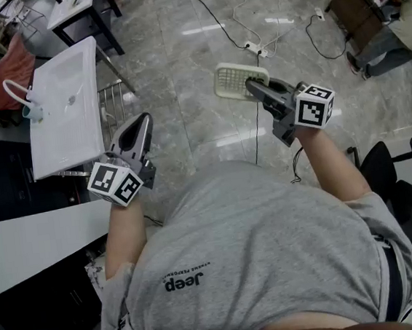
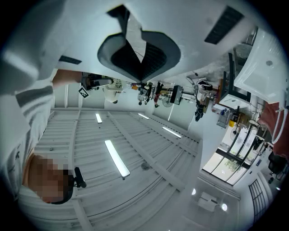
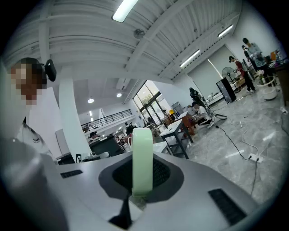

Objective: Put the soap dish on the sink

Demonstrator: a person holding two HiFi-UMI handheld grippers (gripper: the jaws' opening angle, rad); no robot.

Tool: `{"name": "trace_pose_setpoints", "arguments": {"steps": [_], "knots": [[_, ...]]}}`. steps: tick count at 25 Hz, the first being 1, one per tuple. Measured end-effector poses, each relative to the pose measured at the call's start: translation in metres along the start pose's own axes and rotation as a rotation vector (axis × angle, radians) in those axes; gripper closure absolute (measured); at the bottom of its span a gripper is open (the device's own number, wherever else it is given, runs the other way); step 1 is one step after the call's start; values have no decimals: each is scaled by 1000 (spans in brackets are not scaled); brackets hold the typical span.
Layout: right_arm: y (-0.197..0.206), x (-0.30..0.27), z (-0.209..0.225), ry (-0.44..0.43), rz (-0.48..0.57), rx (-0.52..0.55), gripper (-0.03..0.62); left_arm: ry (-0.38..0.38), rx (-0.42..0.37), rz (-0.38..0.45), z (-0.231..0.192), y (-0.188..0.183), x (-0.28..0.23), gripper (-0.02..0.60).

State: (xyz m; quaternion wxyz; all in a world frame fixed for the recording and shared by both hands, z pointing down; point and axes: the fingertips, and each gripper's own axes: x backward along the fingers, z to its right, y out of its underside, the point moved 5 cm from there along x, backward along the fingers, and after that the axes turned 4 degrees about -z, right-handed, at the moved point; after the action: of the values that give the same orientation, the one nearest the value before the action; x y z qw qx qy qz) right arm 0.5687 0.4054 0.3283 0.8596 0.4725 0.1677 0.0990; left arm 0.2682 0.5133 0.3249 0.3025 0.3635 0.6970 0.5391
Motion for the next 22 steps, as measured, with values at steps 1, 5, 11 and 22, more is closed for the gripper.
{"name": "trace_pose_setpoints", "arguments": {"steps": [1,5,11,22], "knots": [[1,0,1,-1,-1,0,523,1,1,0,0,1,0,568],[2,0,3,-2,-1,1,523,3,2,-1,0,4,0,568],[-5,-1,12,-9,-1,-3,523,1,-8,-4,-4,3,-10,568],[-29,23,46,-32,8,51,522,-46,-12,2,13,-1,-53,568]]}}
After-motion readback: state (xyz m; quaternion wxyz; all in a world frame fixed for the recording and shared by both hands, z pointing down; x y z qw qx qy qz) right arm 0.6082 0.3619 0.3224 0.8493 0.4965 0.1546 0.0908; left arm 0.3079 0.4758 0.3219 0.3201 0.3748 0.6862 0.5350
